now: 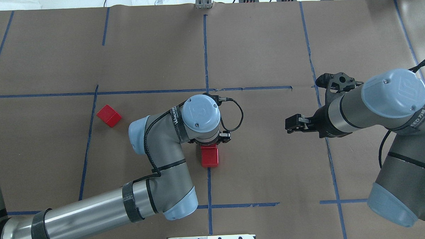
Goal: Form red blocks into L shape at center
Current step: 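Open the left gripper and move it toward the last red cube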
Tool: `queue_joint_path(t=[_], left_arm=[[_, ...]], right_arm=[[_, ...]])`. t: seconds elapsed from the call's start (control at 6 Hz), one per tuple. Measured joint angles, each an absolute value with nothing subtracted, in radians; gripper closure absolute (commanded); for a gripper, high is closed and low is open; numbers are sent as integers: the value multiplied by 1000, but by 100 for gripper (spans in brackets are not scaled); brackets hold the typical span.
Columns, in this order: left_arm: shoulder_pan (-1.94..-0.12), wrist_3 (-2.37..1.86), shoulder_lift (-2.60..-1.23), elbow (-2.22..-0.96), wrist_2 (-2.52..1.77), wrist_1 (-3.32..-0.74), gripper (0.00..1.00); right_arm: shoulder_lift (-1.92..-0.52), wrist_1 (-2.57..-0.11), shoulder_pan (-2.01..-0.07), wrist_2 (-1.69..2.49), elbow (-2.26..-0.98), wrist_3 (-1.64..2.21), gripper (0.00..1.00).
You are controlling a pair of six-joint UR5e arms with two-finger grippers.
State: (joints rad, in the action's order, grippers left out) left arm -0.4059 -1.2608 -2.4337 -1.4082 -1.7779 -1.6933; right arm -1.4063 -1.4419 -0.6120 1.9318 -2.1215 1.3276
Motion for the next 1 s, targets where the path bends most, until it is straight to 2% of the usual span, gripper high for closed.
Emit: queue_joint_path(t=[0.33,0.5,1.0], left_arm=[[-404,-1258,-2431,-1408,-1778,-1695,22],[-404,-1256,-2431,-1408,-1778,-1695,12],[-431,-1251,-2426,-1457,-1778,-1712,12]], right_arm=[[-1406,-1442,-612,1933,-2122,1327,0],[-1405,-1442,-612,1934,-2122,1327,0],[-1408,-1443,-613,1938,-2126,1327,0]])
